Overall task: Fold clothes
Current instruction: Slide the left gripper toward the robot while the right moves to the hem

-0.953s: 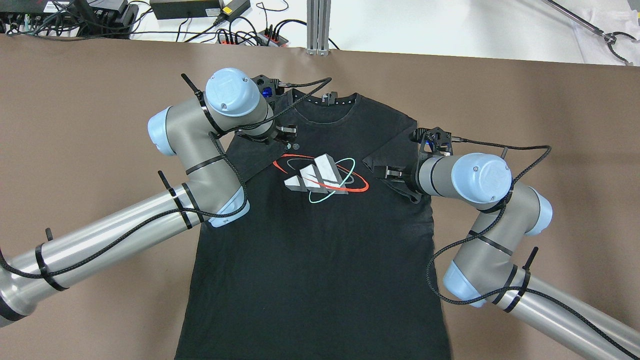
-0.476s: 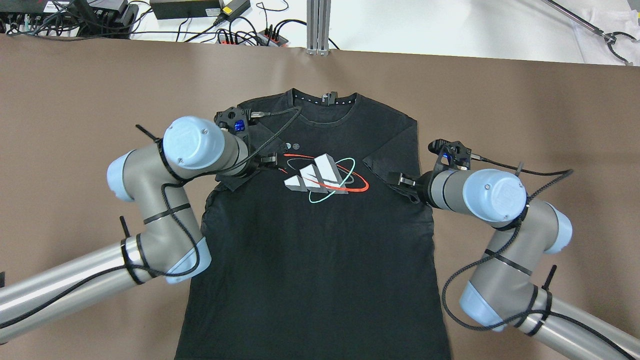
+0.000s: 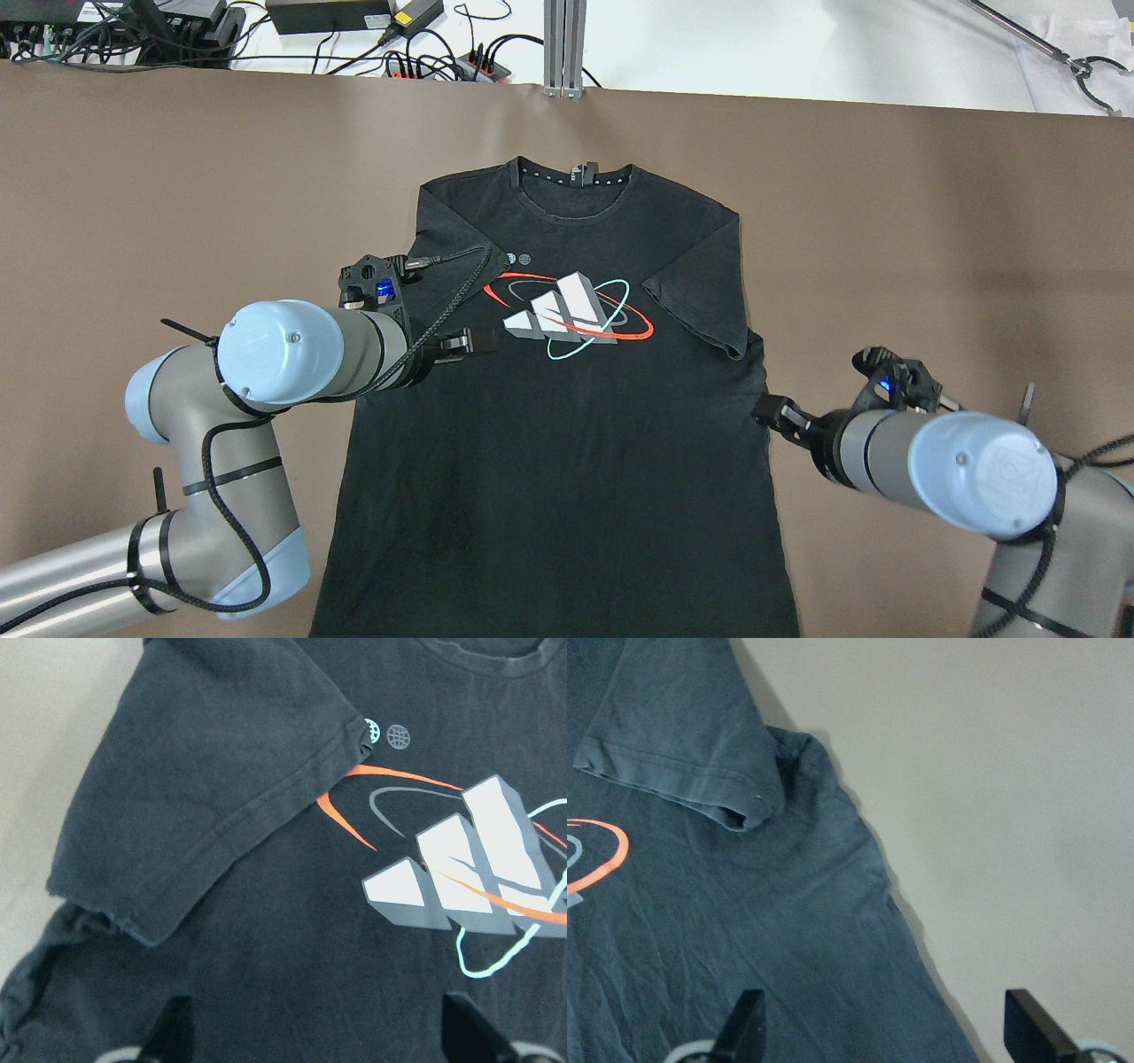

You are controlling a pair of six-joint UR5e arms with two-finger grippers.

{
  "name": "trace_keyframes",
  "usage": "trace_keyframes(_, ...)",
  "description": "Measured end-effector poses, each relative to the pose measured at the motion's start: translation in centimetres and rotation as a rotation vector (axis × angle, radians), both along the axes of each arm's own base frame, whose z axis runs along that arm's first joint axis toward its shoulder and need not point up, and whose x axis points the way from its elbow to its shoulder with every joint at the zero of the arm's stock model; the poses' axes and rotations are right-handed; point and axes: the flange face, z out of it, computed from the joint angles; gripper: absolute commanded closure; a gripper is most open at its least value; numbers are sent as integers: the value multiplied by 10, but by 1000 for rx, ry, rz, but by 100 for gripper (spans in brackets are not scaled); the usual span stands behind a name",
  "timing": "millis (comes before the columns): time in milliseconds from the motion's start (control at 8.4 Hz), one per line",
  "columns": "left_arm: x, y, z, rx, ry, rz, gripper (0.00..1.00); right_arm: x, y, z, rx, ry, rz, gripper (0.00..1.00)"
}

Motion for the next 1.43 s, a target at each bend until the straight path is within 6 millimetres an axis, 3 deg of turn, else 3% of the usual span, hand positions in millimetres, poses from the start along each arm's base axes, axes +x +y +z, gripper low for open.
trace_keyframes(238, -14, 32, -2, -11, 37, -1, 0, -12, 64, 9, -120, -9, 75, 6)
trace_keyframes(476, -35, 57, 9, -14, 45, 14, 0, -26, 125, 27, -167, 21, 73, 7)
trace_keyframes(715, -44, 65, 16, -17, 40, 17, 0, -37, 164, 40, -181, 48, 42, 13)
trace_keyframes(1072, -54, 71, 21, -19, 37, 19, 0, -55, 192, 62, -192, 91, 4, 26)
trace_keyframes(1429, -60, 74, 25, -20, 33, 16, 0, -64, 206, 61, -195, 90, -24, 40)
